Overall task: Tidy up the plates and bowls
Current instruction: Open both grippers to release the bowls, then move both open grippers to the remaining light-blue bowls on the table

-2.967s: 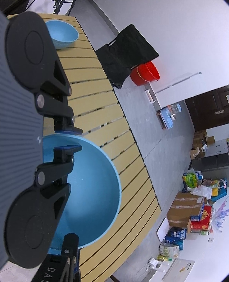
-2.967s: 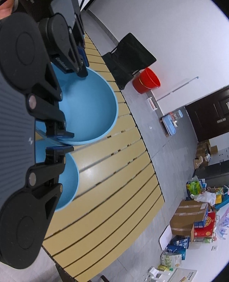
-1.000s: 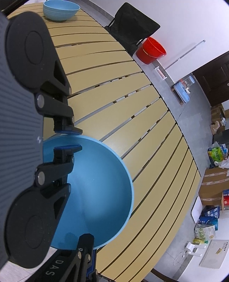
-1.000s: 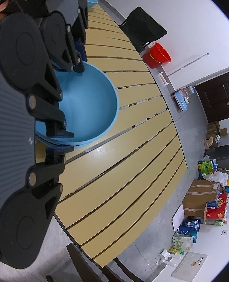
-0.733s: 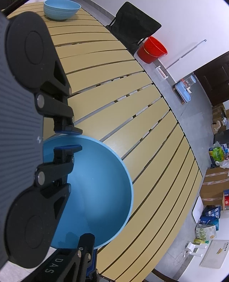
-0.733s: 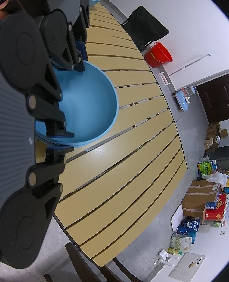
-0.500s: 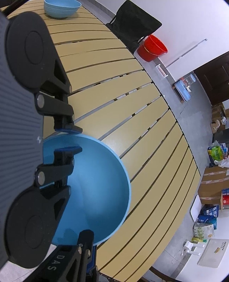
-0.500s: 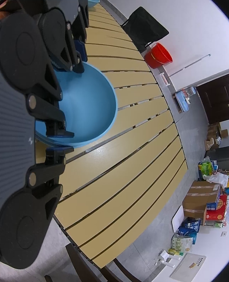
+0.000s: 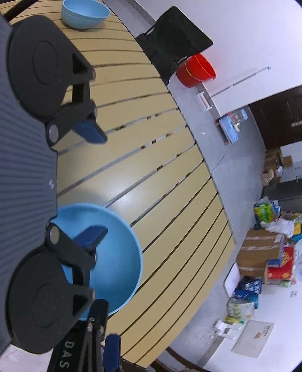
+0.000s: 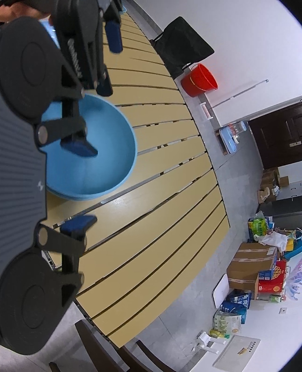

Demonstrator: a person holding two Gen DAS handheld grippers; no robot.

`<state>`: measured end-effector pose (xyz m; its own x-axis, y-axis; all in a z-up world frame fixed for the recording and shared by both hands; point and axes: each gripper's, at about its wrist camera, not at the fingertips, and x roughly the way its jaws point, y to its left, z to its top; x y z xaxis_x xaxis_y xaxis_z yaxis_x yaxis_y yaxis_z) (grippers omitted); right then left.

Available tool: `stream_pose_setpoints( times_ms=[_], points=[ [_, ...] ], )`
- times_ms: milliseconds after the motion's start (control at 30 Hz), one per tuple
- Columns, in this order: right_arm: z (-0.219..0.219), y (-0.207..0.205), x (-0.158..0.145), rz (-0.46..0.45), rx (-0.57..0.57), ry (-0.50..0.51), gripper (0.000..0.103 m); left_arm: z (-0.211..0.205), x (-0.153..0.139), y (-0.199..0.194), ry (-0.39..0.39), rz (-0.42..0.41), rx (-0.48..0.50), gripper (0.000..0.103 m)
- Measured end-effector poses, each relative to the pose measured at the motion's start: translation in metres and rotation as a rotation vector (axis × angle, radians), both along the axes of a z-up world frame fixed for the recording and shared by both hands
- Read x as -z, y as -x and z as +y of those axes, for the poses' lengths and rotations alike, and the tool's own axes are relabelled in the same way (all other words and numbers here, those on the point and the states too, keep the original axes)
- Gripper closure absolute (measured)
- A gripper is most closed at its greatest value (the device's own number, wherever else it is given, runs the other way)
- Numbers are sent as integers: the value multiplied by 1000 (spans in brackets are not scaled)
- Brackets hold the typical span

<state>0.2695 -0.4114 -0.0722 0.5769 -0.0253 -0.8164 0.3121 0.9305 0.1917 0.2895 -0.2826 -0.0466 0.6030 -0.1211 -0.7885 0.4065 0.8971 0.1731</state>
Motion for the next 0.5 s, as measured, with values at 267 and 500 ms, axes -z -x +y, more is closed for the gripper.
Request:
stream_pose_setpoints(
  times_ms=[267, 500],
  points=[
    [19, -3, -13, -15, -21, 26, 0, 41, -17, -4, 54, -26, -64, 0],
    [43, -9, -23, -12, -54, 51, 0, 77, -27, -9, 82, -40, -113, 0]
  ],
)
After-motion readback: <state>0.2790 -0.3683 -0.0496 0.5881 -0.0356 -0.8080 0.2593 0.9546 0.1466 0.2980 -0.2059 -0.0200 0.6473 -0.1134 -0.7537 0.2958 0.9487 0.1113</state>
